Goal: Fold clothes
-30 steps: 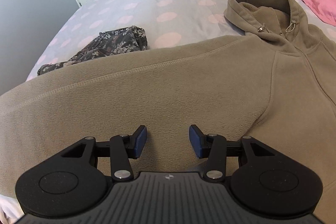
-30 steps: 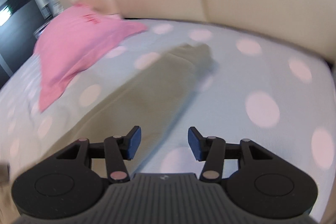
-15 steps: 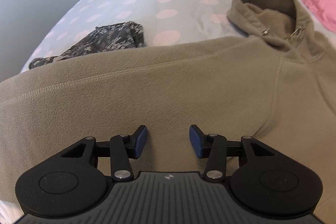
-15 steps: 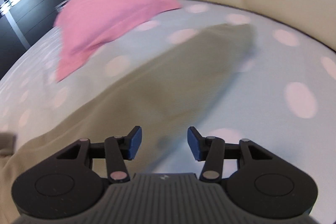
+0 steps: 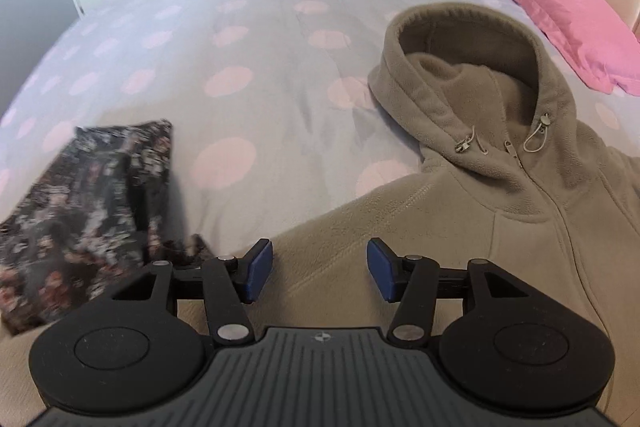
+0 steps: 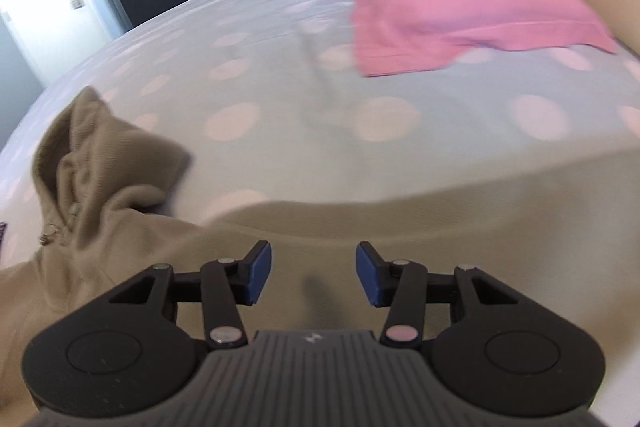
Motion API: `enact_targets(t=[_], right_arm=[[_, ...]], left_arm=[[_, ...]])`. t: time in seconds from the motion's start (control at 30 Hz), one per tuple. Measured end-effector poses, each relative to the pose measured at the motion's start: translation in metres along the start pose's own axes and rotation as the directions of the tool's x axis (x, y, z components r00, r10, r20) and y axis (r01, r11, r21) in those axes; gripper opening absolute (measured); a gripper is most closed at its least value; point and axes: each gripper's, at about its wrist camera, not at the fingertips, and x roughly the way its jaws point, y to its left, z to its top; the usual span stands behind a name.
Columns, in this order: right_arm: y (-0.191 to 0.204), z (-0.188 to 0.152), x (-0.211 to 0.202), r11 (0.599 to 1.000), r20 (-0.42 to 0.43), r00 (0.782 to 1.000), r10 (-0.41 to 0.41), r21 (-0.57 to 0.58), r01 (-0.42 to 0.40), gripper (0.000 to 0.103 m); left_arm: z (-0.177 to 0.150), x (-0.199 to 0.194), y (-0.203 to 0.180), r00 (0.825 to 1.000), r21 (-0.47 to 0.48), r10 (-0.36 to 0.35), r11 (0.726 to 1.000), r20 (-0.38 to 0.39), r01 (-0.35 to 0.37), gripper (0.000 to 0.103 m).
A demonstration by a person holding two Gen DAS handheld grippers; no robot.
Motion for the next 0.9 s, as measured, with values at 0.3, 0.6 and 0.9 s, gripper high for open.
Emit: enact_targets(t=[0.3,0.6,0.9], right_arm=[[0.058,-0.004,0.078,0.985,-0.124,0.992,0.034,-0.163,-0.055,0.034],[0.086,0.016,0.098,0.978,-0.070,0.994,-0.086,-0.194,0.071,0.033],[0.107,0.072,0.054,0.989,0.031,0.995,0.097,-0.118,-0.093,0.040]], left_arm=[[-0.005,0.072,-0.003,0.995,-0.014,0.039,0.999,-0.091,-0.040,0.049],[0.023,0.078,0.005,1.000,-0.119,0.011,0.993,-0.024,-0.013,0.052],[0.075,0.063,-0.007,0.992,-0.185,-0.058,0.980,0.111,0.078,0.050]])
